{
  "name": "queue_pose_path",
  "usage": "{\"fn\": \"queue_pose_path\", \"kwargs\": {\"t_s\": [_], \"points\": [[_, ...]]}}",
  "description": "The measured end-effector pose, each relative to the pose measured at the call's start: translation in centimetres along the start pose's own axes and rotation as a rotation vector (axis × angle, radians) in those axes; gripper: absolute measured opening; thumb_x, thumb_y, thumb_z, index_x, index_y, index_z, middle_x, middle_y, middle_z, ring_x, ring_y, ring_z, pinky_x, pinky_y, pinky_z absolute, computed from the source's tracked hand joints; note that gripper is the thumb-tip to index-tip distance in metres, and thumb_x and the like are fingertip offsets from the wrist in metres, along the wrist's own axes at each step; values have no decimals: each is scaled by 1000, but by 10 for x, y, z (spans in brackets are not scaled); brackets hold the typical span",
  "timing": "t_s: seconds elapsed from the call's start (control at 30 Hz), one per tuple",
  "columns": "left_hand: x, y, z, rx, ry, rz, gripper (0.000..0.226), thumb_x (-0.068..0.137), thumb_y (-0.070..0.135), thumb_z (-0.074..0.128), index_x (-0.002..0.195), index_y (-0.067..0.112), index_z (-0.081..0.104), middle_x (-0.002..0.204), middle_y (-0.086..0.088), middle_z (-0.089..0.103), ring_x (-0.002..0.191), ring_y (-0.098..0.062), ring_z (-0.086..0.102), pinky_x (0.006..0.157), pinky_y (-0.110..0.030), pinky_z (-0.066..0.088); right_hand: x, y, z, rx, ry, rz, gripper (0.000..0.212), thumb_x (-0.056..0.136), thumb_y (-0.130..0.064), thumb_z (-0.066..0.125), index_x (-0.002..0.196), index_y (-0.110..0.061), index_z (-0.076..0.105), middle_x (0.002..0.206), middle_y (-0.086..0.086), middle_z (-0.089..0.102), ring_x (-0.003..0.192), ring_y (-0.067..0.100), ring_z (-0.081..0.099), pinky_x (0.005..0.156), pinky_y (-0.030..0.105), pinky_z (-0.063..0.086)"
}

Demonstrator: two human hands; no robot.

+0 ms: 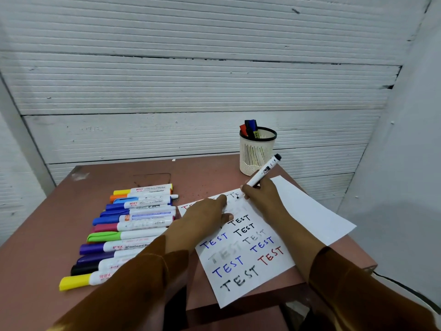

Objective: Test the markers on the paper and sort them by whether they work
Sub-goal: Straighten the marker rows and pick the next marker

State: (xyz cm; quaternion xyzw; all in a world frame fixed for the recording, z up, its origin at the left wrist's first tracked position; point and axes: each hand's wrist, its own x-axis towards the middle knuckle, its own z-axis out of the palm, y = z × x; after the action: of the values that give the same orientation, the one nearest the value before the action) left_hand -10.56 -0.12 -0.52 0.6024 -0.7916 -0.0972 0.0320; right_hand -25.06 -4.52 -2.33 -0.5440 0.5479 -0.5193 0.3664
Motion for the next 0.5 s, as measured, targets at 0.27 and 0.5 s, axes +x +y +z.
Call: {"fn": "queue_pose_path", "kwargs": {"t_s": [0.27, 0.5], "points": [[-1, 1, -2, -8, -15, -5, 41, 96, 39, 43, 127, 15, 36, 111, -13, 58, 92, -22, 52, 71, -29, 37, -7, -4, 2, -124, -26, -65, 7, 80, -3, 60, 85, -1, 54, 78, 12, 58, 75, 22, 57, 75, 38, 48], [-2, 1, -2, -16, -21, -10, 40, 96, 39, 43, 127, 15, 37, 111, -13, 58, 83, -18, 45, 70, -29, 36, -6, -1, 4, -216, 8, -98, 15, 80, -6, 61, 89, 4, 55, 74, 9, 56, 68, 16, 52, 62, 26, 42]]}}
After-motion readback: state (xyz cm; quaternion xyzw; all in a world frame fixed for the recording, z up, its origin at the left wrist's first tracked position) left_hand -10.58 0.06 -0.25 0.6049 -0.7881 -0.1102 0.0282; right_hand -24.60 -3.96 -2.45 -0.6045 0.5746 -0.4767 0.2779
